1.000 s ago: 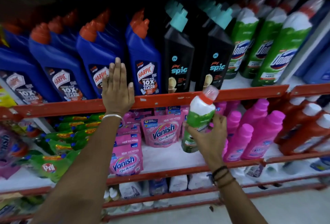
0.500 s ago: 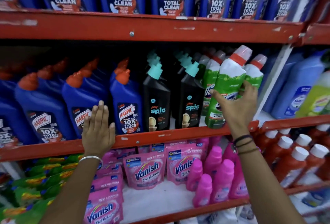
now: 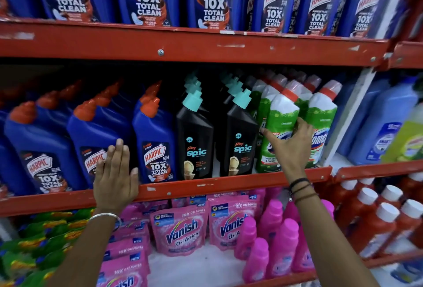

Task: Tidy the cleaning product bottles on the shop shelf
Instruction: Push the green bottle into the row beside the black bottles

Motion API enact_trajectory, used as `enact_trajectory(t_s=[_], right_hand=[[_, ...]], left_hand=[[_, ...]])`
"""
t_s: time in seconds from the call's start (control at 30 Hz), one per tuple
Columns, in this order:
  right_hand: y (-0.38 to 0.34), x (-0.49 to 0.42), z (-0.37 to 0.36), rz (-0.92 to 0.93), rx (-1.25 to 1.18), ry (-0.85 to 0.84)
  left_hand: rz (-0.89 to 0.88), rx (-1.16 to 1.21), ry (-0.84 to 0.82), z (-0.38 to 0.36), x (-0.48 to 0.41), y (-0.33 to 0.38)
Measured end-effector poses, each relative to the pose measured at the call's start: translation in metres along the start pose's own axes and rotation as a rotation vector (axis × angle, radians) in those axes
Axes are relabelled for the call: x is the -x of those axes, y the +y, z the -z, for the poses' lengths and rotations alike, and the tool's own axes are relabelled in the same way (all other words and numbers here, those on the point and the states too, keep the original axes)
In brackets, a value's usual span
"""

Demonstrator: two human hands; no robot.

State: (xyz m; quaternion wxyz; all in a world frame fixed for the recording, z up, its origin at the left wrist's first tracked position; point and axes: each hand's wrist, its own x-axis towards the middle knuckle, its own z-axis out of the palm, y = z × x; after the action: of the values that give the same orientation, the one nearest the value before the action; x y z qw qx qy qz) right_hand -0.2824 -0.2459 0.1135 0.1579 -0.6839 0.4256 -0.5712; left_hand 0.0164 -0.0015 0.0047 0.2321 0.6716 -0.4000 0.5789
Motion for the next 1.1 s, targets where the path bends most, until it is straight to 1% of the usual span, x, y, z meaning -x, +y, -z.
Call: enact_trajectory(t_s=[0.2,0.37,0.43,0.47,0.53,0.57,0.63,0.67,0.73,0.83,0.9,0.93,1.1], right_hand=[[0.005,0.007,-0.009,-0.013,0.143,-0.021],[0.006,0.017,-0.011,0.005,0.13,-0.035],[0.003,0.025,-0.009,-0.011,0.065,-0.006],[-0.001,0.033,-0.007,-0.005,-0.003,0.04],[-0.019,0.054,-0.003,0.069,-0.18,0.131],[-0.033,0.065,-0.002,0.131,-0.263,0.129],[-0.067,0.081,-0.005,0.285,-0.374,0.047],[-0.084,0.086,-0.009,0.349,-0.389,-0.022],[-0.114,0.087,-0.02,0.413,-0.326,-0.175],[-0.143,0.08,-0.039,0.361,-0.177,-0.358],[-0.151,0.077,-0.049,0.322,-0.078,-0.409],[-0.153,0.076,-0.054,0.319,-0.036,-0.417],[-0.157,0.074,-0.059,0.31,0.042,-0.423]], left_hand=[[0.004,-0.009,-0.003,0.0,0.001,0.0],[0.018,0.025,-0.037,0.004,-0.002,0.004],[0.061,0.074,-0.034,0.01,-0.005,0.007],[0.087,0.111,-0.014,0.014,-0.009,0.008],[0.128,0.217,0.06,0.025,-0.025,0.013],[0.144,0.287,0.093,0.03,-0.038,0.018],[0.199,0.44,0.125,0.04,-0.073,0.027],[0.245,0.511,0.108,0.046,-0.091,0.031],[0.357,0.604,-0.019,0.052,-0.124,0.037],[0.476,0.625,-0.279,0.051,-0.144,0.041],[0.521,0.664,-0.416,0.047,-0.144,0.04],[0.508,0.676,-0.453,0.047,-0.144,0.039],[0.433,0.716,-0.514,0.051,-0.147,0.03]])
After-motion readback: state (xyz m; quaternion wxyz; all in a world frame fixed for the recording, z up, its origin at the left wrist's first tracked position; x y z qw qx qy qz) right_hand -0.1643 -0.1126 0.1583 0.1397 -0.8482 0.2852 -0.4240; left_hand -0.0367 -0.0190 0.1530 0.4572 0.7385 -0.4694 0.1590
